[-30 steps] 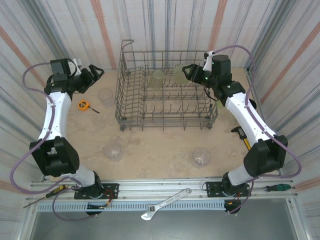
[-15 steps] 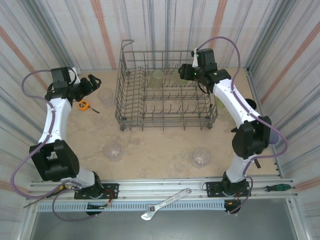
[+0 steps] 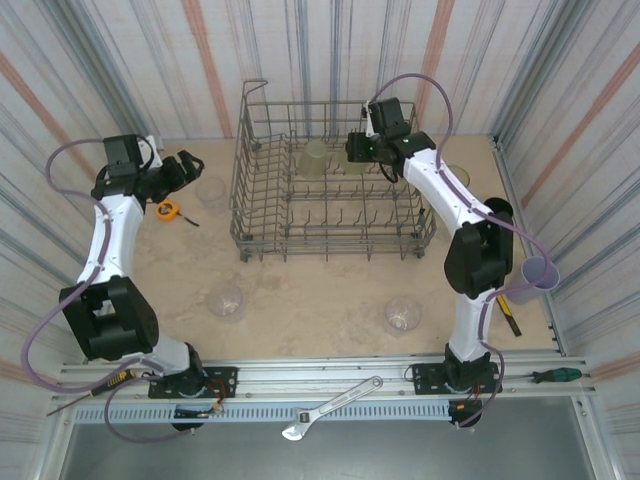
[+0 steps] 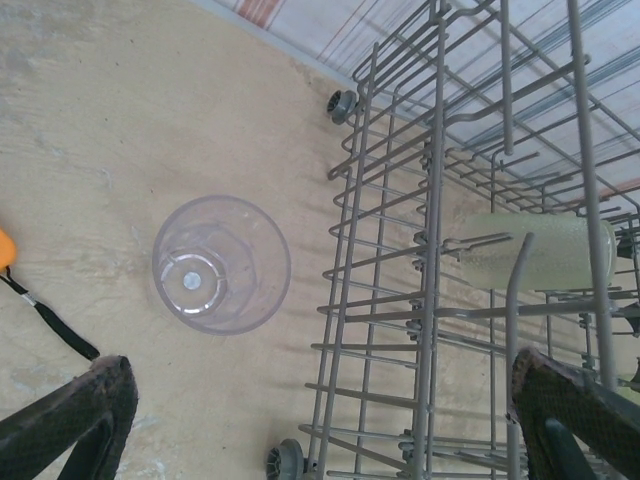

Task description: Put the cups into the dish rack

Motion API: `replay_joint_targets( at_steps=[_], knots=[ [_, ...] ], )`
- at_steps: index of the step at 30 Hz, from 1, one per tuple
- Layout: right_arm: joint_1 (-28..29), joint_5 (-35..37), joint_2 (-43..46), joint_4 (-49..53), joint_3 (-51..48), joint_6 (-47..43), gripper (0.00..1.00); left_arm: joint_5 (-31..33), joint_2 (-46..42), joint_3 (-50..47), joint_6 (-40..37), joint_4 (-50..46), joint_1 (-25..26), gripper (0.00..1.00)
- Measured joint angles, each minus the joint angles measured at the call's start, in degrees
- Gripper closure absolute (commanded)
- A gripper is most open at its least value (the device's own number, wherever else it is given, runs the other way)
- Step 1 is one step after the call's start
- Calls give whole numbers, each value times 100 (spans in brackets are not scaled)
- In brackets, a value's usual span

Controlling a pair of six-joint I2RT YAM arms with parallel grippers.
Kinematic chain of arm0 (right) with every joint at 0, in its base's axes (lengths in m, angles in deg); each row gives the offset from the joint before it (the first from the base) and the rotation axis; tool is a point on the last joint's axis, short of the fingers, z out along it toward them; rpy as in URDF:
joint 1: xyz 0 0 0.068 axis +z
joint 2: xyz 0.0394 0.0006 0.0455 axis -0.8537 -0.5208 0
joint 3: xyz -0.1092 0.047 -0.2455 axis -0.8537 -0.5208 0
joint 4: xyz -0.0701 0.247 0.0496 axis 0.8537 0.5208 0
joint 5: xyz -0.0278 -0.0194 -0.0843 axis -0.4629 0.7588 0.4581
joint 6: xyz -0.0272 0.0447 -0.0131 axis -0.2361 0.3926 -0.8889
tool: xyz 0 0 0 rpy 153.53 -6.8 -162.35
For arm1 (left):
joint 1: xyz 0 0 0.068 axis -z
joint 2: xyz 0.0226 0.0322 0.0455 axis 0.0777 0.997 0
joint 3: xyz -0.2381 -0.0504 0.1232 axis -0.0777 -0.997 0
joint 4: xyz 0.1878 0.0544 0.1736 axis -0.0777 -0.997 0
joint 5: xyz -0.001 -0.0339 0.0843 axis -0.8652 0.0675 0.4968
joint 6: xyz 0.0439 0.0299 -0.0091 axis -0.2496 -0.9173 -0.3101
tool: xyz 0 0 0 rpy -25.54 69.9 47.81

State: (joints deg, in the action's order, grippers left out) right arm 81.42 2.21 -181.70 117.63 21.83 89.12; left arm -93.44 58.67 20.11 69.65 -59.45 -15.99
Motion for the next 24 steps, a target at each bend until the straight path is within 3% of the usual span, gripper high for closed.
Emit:
replay_joint_targets(
  at_steps=[24],
  knots=[
    [-7, 267, -1215, 2, 1255, -269, 54, -2, 42, 7, 2, -109, 0, 1]
  ],
)
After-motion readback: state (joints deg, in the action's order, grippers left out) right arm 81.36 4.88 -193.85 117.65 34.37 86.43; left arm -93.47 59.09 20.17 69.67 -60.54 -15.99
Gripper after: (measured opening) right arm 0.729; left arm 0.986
